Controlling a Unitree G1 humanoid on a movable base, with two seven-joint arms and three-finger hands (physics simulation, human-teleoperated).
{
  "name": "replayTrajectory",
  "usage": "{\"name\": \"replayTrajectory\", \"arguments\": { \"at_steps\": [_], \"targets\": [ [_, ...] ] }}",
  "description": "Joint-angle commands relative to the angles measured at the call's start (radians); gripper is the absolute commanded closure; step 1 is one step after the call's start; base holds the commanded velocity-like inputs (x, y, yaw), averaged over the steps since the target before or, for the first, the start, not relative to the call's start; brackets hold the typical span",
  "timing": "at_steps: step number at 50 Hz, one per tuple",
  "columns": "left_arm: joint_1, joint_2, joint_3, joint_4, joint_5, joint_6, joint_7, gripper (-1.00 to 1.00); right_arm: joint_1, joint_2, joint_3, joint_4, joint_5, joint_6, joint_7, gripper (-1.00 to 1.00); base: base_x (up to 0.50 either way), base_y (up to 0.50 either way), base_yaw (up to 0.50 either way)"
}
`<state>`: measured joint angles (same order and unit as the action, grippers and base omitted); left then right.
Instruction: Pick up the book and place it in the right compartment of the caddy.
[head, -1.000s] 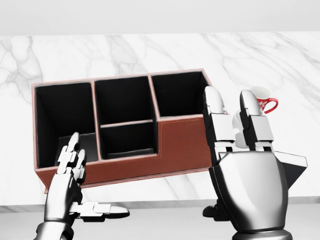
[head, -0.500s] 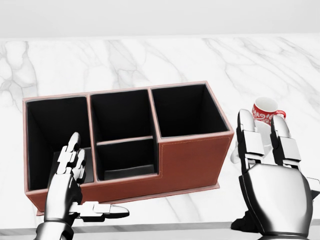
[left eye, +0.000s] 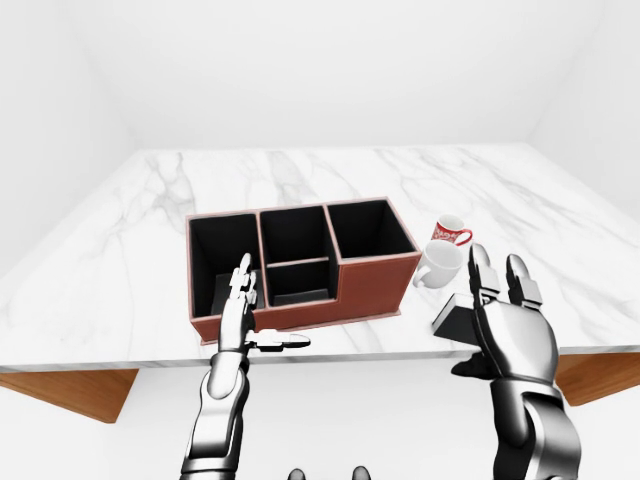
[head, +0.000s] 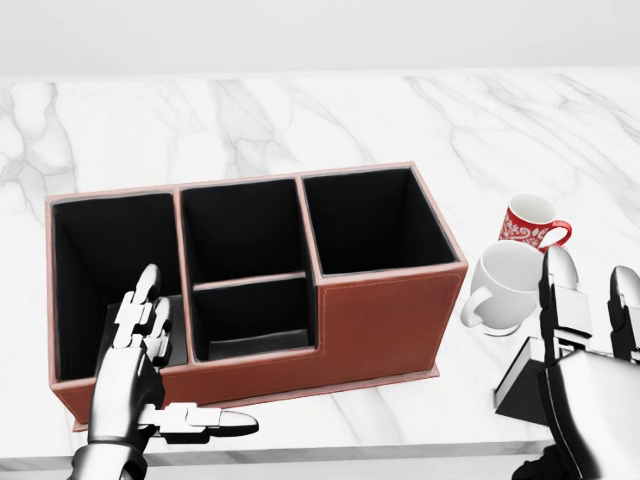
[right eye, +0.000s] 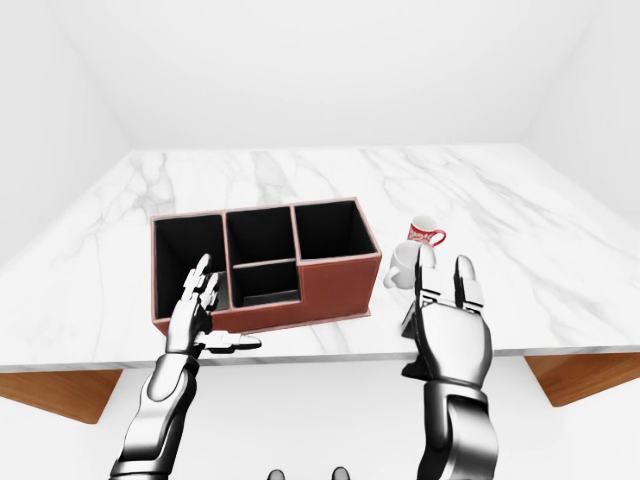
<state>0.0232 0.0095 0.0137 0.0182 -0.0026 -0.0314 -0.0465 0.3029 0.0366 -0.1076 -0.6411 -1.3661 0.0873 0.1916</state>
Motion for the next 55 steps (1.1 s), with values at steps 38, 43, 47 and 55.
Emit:
{"name": "replayTrajectory", "arguments": {
  "at_steps": [38, 43, 47, 55],
  "targets": [
    [0.008, -0.001, -0.002, -0.014, -0.003, 0.005, -0.004, -1.00, -0.117, -0.108, -0.169, 0.358, 0.244, 0.000, -0.221, -1.00, 0.00, 0.00, 0.00],
    [0.008, -0.001, -0.002, -0.016, -0.003, 0.006, -0.004, -1.00, -0.133, -0.131, -0.181, 0.427, 0.276, 0.000, -0.253, -1.00, 0.00, 0.00, 0.00],
    [0.011, -0.002, -0.004, -0.025, -0.002, 0.013, -0.004, -1.00, -0.158, -0.158, -0.196, 0.512, 0.321, 0.000, -0.291, -1.00, 0.00, 0.00, 0.00],
    [0.008, -0.001, -0.003, -0.024, -0.005, 0.009, -0.005, -1.00, -0.354, -0.252, -0.161, 0.815, 0.379, 0.000, -0.367, -1.00, 0.00, 0.00, 0.00]
  ]
}}
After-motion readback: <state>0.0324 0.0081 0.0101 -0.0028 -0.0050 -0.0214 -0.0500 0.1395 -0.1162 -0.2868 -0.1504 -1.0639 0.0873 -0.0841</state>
